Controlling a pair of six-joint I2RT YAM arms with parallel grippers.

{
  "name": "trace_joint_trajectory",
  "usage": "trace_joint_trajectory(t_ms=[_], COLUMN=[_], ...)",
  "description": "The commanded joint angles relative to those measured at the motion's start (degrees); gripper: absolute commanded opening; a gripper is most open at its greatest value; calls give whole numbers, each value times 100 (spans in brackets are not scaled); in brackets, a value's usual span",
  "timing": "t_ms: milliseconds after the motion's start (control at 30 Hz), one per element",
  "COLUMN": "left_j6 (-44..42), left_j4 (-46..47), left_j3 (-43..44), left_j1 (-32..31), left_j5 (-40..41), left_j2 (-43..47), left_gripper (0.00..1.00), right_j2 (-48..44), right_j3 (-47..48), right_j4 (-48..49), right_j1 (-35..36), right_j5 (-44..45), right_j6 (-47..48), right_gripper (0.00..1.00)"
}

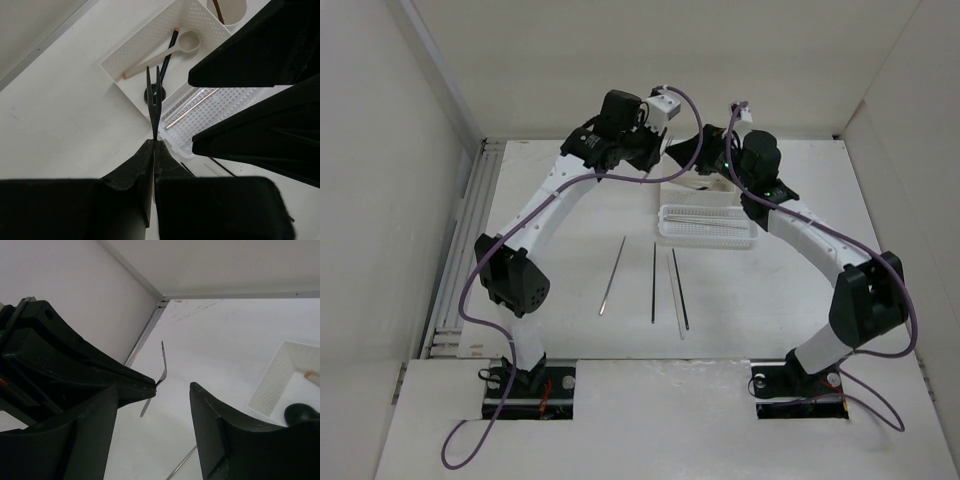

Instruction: Sort the eating utensils into containers

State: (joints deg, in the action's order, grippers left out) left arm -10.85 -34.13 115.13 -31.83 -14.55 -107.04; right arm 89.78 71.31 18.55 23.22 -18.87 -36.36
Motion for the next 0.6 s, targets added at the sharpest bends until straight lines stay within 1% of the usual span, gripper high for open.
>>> trace_joint_trajectory(t_ms=[0,167,233,267,333,367,400,433,500,533,567], left_j6=[136,136,188,189,189,189,189,189,258,259,329], left_j4=[152,152,152,152,205,205,205,205,266,327,328], left_j3=[299,404,405,457,458,536,537,598,651,651,703], left_j1=[-51,-51,-104,-104,-104,-104,-104,-104,-104,-104,-104], left_j5=[66,119,119,119,197,250,250,311,435,435,592], left_j2=[87,35,-18,-18,-18,-18,-18,-18,-18,-18,-18], left_gripper=[0,0,0,0,0,0,0,0,0,0,0], right_j2=[5,119,119,119,67,-3,-187,-284,-425,-487,-487], right_j3=[190,190,243,243,156,77,-28,-151,-546,-652,-723], right_j4=[518,518,518,518,518,518,518,666,904,1210,1317], right_j1=[7,7,7,7,-45,-46,-46,-46,-46,-46,24], right_j5=[-196,-196,-301,-362,-502,-503,-503,-503,-503,-503,-503], right_j6=[-258,-319,-372,-372,-145,22,398,576,796,858,859], right_gripper=[63,61,58,58,58,60,60,62,66,67,67])
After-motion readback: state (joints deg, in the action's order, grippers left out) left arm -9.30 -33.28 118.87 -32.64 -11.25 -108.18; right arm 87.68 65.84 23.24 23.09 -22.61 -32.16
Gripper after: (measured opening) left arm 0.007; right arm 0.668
